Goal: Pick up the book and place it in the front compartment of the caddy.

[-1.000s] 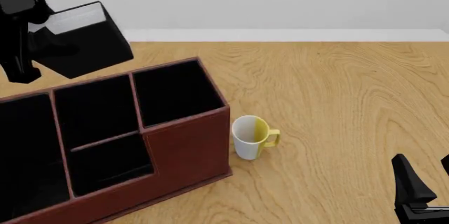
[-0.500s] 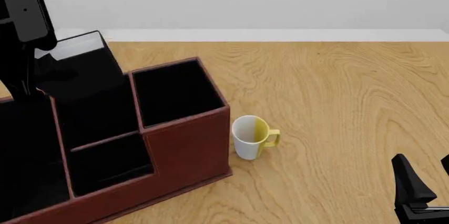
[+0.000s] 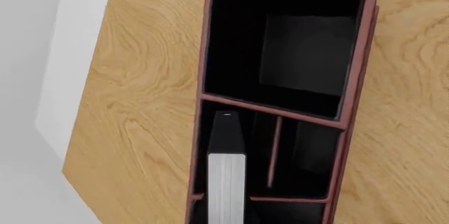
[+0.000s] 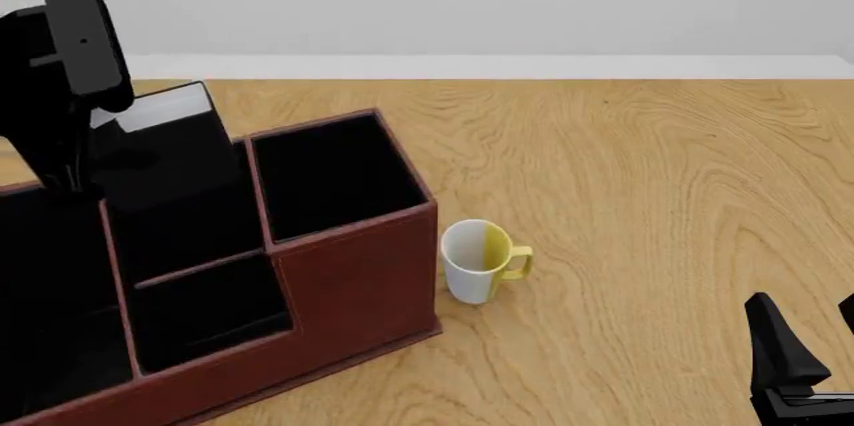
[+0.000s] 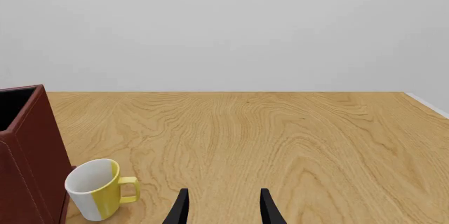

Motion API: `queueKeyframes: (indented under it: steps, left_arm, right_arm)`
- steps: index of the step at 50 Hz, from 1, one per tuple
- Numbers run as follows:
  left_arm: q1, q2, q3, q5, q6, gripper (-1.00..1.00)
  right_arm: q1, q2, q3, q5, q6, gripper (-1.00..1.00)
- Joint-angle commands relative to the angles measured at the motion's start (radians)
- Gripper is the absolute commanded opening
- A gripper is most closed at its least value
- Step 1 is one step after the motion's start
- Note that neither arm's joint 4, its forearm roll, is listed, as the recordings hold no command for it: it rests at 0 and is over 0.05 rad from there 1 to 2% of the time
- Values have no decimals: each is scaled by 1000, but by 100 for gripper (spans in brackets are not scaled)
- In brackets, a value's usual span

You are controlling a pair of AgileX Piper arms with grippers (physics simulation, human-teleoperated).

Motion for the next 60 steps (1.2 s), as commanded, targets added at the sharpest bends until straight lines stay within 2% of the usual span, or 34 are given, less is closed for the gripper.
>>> queueKeyframes:
  steps: [1,14,29,47,54,60]
  left_arm:
    - [3,24,1,0,11,-100]
    - [19,28,32,0,26,-100]
    - [-27,42,37,0,-45,-100]
    - [-2,37,82,0,-39,-100]
    - [31,45,85,-1,-15,-100]
    - [23,53,91,-6,-36,-100]
  right_arm:
    - [0,0,0,0,0,100]
    - [0,0,0,0,0,100]
    - [0,0,0,0,0,100]
    - [0,0,0,0,0,100]
    - [0,0,0,0,0,100]
    - [0,0,0,0,0,100]
